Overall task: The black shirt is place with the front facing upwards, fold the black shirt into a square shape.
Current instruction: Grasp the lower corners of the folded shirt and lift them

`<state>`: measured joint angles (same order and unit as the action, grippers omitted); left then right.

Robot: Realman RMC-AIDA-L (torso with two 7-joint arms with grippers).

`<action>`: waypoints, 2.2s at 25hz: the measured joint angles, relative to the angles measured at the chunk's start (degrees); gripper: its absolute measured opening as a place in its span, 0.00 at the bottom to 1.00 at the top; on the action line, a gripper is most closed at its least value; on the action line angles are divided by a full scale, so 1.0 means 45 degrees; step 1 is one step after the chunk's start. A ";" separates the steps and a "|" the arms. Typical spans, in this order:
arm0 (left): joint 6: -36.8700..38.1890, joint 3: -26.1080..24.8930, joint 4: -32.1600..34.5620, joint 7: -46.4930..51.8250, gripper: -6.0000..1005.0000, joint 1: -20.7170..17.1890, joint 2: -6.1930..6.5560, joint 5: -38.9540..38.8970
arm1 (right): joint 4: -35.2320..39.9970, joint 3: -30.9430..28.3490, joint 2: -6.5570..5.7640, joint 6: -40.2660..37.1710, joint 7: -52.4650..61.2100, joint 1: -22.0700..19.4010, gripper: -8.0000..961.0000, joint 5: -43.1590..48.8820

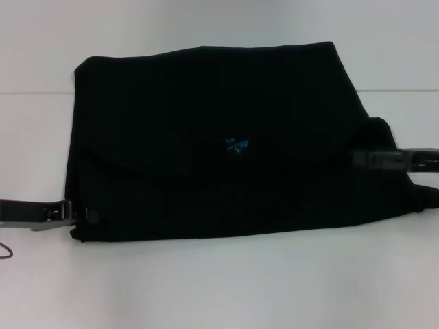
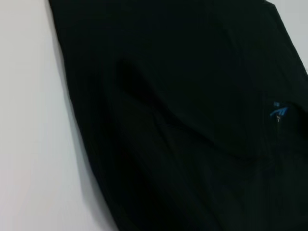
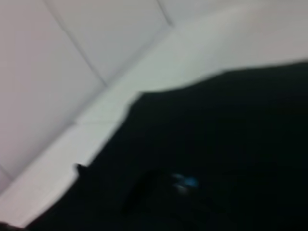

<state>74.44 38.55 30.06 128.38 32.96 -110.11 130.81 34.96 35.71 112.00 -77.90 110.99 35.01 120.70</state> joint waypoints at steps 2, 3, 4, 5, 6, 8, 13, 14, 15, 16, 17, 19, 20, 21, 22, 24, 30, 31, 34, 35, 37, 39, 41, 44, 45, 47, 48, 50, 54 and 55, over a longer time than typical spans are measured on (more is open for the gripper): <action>0.0096 -0.0043 -0.0001 -0.0023 0.05 0.0000 0.0012 -0.0005 | 0.0320 0.0074 -0.0481 -0.0159 0.2137 0.0536 0.93 0.1377; 0.0127 -0.0044 0.0000 -0.0028 0.03 0.0005 0.0015 -0.0007 | 0.0410 0.0113 -0.0765 -0.0243 0.3217 0.0869 0.92 0.2124; 0.0156 -0.0044 -0.0001 -0.0032 0.04 0.0009 0.0018 -0.0007 | 0.0440 0.0144 -0.0980 -0.0312 0.4214 0.1175 0.92 0.2811; 0.0164 -0.0048 0.0000 -0.0036 0.04 0.0013 0.0020 -0.0007 | 0.0483 0.0152 -0.1160 -0.0374 0.5192 0.1479 0.92 0.3522; 0.0177 -0.0049 -0.0001 -0.0038 0.04 0.0016 0.0019 -0.0007 | 0.0528 0.0157 -0.1279 -0.0416 0.5920 0.1721 0.92 0.4076; 0.0198 -0.0051 0.0000 -0.0038 0.04 0.0018 0.0019 -0.0007 | 0.0857 0.0155 -0.1314 -0.0432 0.6955 0.2086 0.92 0.5084; 0.0249 -0.0051 0.0000 -0.0051 0.05 0.0018 0.0017 -0.0007 | 0.0754 0.0189 -0.1104 -0.0175 0.7507 0.2547 0.92 0.6475; 0.0251 -0.0052 0.0000 -0.0051 0.05 0.0018 0.0011 -0.0007 | 0.0585 0.0223 -0.1065 -0.0055 0.7519 0.2555 0.92 0.6584; 0.0254 -0.0050 0.0000 -0.0051 0.05 0.0018 0.0000 -0.0007 | 0.0351 0.0265 -0.1050 0.0102 0.7522 0.2556 0.92 0.6633; 0.0254 -0.0051 0.0001 -0.0052 0.05 0.0019 -0.0009 -0.0007 | 0.0136 0.0297 -0.1037 0.0243 0.7521 0.2551 0.92 0.6674; 0.0256 -0.0050 0.0001 -0.0052 0.05 0.0018 -0.0017 -0.0007 | -0.0023 0.0312 -0.1029 0.0361 0.7516 0.2535 0.92 0.6704; 0.0266 -0.0050 0.0002 -0.0053 0.05 0.0019 -0.0023 -0.0007 | -0.0335 0.0336 -0.1020 0.0571 0.7481 0.2477 0.92 0.6736; 0.0271 -0.0050 0.0001 -0.0053 0.05 0.0018 -0.0023 -0.0007 | -0.0432 0.0360 -0.1020 0.0679 0.7468 0.2437 0.92 0.6741; 0.0276 -0.0049 0.0002 -0.0052 0.05 0.0018 -0.0023 -0.0007 | -0.0471 0.0389 -0.1020 0.0739 0.7468 0.2416 0.91 0.6745; 0.0283 -0.0049 0.0001 -0.0053 0.06 0.0021 -0.0023 -0.0007 | -0.0504 0.0426 -0.1020 0.0799 0.7471 0.2385 0.91 0.6750; 0.0309 -0.0050 0.0001 -0.0052 0.06 0.0030 -0.0017 -0.0007 | -0.0532 0.0483 -0.1020 0.0925 0.7491 0.2348 0.90 0.6760; 0.0354 -0.0049 0.0001 -0.0053 0.06 0.0038 -0.0023 -0.0007 | -0.0900 0.0668 -0.0908 0.1363 0.7446 0.2447 0.88 0.6772; 0.0354 -0.0050 0.0001 -0.0053 0.07 0.0038 -0.0027 -0.0007 | -0.0952 0.0718 -0.0865 0.1453 0.7446 0.2501 0.88 0.6775; 0.0354 -0.0049 0.0001 -0.0052 0.07 0.0048 -0.0035 -0.0007 | -0.1009 0.0815 -0.0732 0.1536 0.7415 0.2658 0.87 0.6779; 0.0354 -0.0050 0.0001 -0.0053 0.07 0.0057 -0.0036 -0.0007 | -0.1011 0.0842 -0.0688 0.1536 0.7399 0.2705 0.86 0.6777; 0.0354 -0.0050 0.0001 -0.0053 0.07 0.0079 -0.0039 -0.0007 | -0.1014 0.0923 -0.0620 0.1536 0.7377 0.2788 0.86 0.6765; 0.0353 -0.0050 0.0002 -0.0052 0.07 0.0100 -0.0040 -0.0007 | -0.1017 0.0970 -0.0571 0.1536 0.7374 0.2841 0.85 0.6761; 0.0354 -0.0050 0.0001 -0.0052 0.08 0.0118 -0.0041 -0.0007 | -0.1020 0.0996 -0.0554 0.1538 0.7401 0.2866 0.84 0.6763; 0.0365 -0.0049 0.0001 -0.0052 0.08 0.0125 -0.0041 -0.0007 | -0.1020 0.1152 -0.0554 0.1542 0.7467 0.2868 0.83 0.6769; 0.0366 -0.0050 0.0001 -0.0052 0.08 0.0127 -0.0041 -0.0007 | -0.1005 0.1266 -0.0554 0.1543 0.7481 0.2869 0.79 0.6774; 0.0369 -0.0050 0.0001 -0.0052 0.08 0.0130 -0.0041 -0.0007 | -0.0975 0.1490 -0.0556 0.1545 0.7505 0.2872 0.70 0.6780; 0.0370 -0.0050 0.0001 -0.0052 0.08 0.0132 -0.0041 -0.0007 | -0.0959 0.1570 -0.0556 0.1545 0.7514 0.2876 0.65 0.6782; 0.0371 -0.0051 0.0001 -0.0052 0.09 0.0134 -0.0041 -0.0007 | -0.0924 0.1630 -0.0552 0.1548 0.7529 0.2889 0.58 0.6786; 0.0389 -0.0050 0.0001 -0.0052 0.09 0.0136 -0.0028 -0.0007 | -0.0891 0.1637 -0.0554 0.1551 0.7547 0.2899 0.49 0.6791; 0.0389 -0.0050 0.0001 -0.0052 0.09 0.0136 -0.0028 -0.0007 | -0.0891 0.1637 -0.0560 0.1551 0.7548 0.2900 0.47 0.6791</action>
<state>76.19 38.32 30.06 128.14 33.57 -110.23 130.78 30.96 43.08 109.48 -70.93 144.95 48.07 151.26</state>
